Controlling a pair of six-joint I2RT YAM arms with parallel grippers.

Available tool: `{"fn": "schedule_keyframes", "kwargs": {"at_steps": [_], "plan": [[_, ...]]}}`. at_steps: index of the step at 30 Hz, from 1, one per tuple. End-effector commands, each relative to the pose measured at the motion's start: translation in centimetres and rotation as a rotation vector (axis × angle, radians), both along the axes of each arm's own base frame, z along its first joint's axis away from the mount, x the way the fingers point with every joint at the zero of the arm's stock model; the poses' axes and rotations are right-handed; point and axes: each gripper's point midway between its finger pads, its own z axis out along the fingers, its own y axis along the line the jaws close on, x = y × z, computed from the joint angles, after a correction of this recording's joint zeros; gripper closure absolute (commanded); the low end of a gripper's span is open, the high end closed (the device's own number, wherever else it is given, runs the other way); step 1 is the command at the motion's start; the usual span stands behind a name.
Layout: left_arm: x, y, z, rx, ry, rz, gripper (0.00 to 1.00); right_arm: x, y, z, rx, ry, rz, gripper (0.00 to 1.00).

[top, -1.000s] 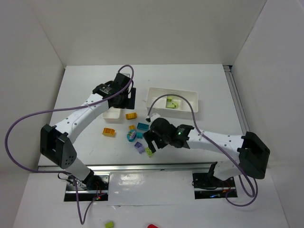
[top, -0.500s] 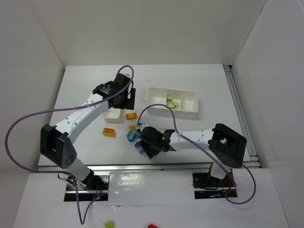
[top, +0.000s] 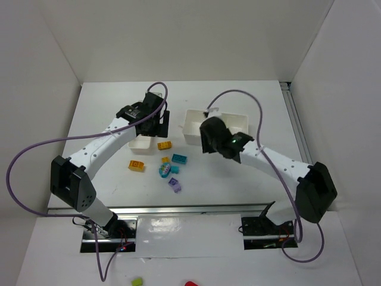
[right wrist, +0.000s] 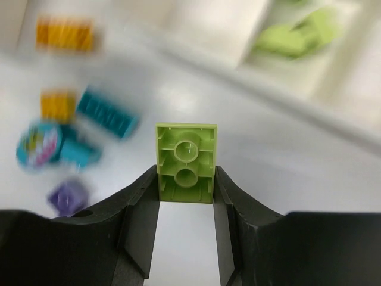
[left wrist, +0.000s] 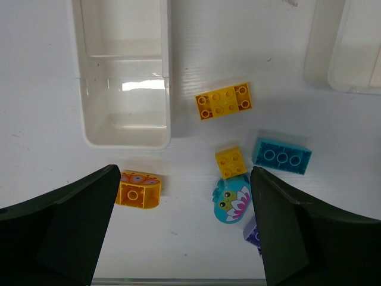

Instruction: Sort the legos into containers by color

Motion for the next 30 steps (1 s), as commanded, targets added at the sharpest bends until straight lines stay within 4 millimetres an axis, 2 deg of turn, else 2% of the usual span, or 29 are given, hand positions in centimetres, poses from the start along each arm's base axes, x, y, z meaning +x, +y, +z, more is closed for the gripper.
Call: {"fn": "schedule_keyframes", "kwargs": {"at_steps": [1,2,3,4,5,6,7,8,9,10,12,13,14,16,18,20,22,23,24,26,27,28,29,30], "plan": [[-0.2,0.7,0.0,0.001,0.003,0.034,0.0,5.5,-2.4,5.1,0.125,-0.112,-0.183,0.65],[-0.2,0.7,0.0,-0.006,0.003,0.042,0.0,7.2,-3.9,5.4,0.125,-0.118,-0.238,0.64],[-0.4,0.6,-0.3,-0.008,0.015,0.037,0.0,8.5,-4.3,4.6,0.106,-0.107,-0.275,0.64],[-0.4,0.6,-0.3,-0.008,0.015,0.037,0.0,9.9,-4.1,5.6,0.129,-0.133,-0.292,0.64],[-0.6,0.7,-0.6,-0.004,0.023,0.037,0.0,11.1,-4.9,5.6,0.121,-0.146,-0.328,0.62],[-0.6,0.8,-0.6,0.002,0.023,0.03,0.0,12.0,-4.5,4.5,0.101,-0.136,-0.336,0.62],[-0.6,0.8,-0.6,0.002,0.023,0.03,0.0,13.1,-5.1,4.4,0.096,-0.145,-0.363,0.61],[-0.6,0.8,-0.6,0.002,0.023,0.03,0.0,14.5,-5.4,5.3,0.109,-0.164,-0.386,0.61],[-0.7,1.1,-0.7,0.019,0.028,0.027,0.0,15.4,-5.7,4.2,0.087,-0.149,-0.403,0.61],[-0.7,1.1,-0.7,0.019,0.028,0.027,0.0,16.2,-5.8,4.6,0.093,-0.158,-0.414,0.61],[-0.9,1.2,-0.7,0.02,0.029,0.027,0.0,17.0,-7.0,3.9,0.067,-0.157,-0.454,0.53],[-0.9,1.2,-0.7,0.02,0.029,0.027,0.0,17.4,-6.9,4.1,0.071,-0.162,-0.455,0.47],[-1.1,1.3,-0.8,0.02,0.029,0.027,0.0,17.9,-7.2,4.0,0.078,-0.161,-0.474,0.33],[-1.1,1.5,-0.7,0.026,0.025,0.032,0.0,17.9,-7.3,4.0,0.073,-0.165,-0.48,0.21],[-1.0,1.8,-0.4,0.022,0.017,0.041,0.0,17.7,-7.4,4.4,0.074,-0.166,-0.48,0.18],[-1.0,1.9,-0.4,0.029,0.014,0.046,0.0,16.6,-7.6,4.4,0.056,-0.165,-0.468,0.18],[-0.7,2.0,0.0,0.03,0.0,0.051,0.0,15.2,-6.5,4.8,0.046,-0.175,-0.43,0.2],[-0.6,2.2,0.1,0.036,-0.009,0.074,0.0,14.3,-6.2,5.9,0.056,-0.195,-0.405,0.25],[-0.4,2.7,0.2,0.038,-0.015,0.098,0.02,12.6,-4.6,5.1,0.049,-0.189,-0.334,0.25],[-0.5,3.2,1.6,0.022,-0.061,0.135,0.02,10.0,-2.0,6.1,0.074,-0.207,-0.179,0.26],[-0.3,3.4,2.1,0.0,-0.085,0.157,0.02,8.3,-0.8,4.9,0.07,-0.19,-0.106,0.26],[-0.5,3.5,2.2,-0.007,-0.087,0.165,0.02,5.8,1.7,4.4,0.074,-0.171,0.005,0.26],[-0.3,3.8,3.0,-0.029,-0.114,0.184,0.02,4.1,3.3,4.0,0.085,-0.157,0.096,0.26],[-0.3,3.8,2.7,-0.029,-0.114,0.184,0.02,2.5,4.0,2.7,0.066,-0.13,0.148,0.23]]}}
